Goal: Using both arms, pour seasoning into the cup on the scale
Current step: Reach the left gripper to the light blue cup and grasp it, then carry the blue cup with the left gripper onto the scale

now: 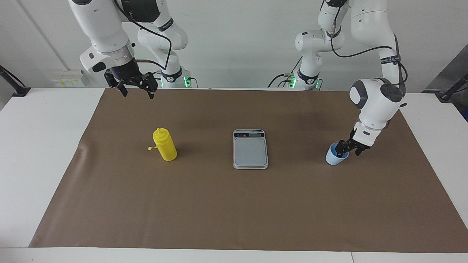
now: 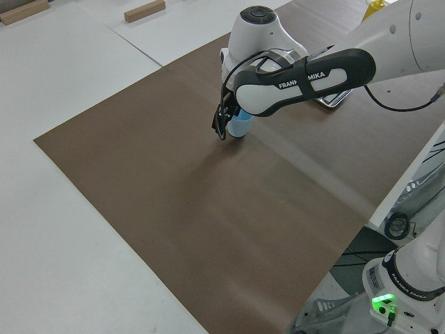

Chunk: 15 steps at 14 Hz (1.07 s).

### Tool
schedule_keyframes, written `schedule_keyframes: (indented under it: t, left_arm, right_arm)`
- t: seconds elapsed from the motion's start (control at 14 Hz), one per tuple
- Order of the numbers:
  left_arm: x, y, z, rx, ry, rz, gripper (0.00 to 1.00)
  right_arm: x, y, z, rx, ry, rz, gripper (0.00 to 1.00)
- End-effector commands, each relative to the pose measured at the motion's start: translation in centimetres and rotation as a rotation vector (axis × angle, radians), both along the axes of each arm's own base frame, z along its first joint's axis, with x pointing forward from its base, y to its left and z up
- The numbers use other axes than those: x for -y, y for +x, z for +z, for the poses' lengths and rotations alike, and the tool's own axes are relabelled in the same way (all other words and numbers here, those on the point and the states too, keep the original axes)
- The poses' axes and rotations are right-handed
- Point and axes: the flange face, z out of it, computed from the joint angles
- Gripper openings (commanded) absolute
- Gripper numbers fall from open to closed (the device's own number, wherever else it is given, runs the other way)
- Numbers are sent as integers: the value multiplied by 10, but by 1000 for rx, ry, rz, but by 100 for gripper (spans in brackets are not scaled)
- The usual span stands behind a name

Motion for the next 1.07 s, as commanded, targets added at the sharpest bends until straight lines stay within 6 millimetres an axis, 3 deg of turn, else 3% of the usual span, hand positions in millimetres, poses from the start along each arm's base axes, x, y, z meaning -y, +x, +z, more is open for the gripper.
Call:
schedule_keyframes:
  t: [0.0,0.07,0.29,0.5,0.86,1.0]
  left_arm:
    - [1,-7,0,0,-7,14,8]
    - [2,-6,1,0,-7,9,0]
    - [1,-6,2,-15,-7,7,0]
    - [1,4,16,-52,-10,4,0]
    - [6,27,61,-21,-14,-2,0]
    - [32,34,86,-17,-26,-6,0]
  right_arm:
    - [4,-6,1,0,4,14,100]
    - [4,-6,1,0,4,14,100]
    - [4,-6,1,0,4,14,100]
    - [3,-6,1,0,4,16,100]
    - [3,-6,1,0,4,16,100]
    - [3,-6,1,0,4,16,100]
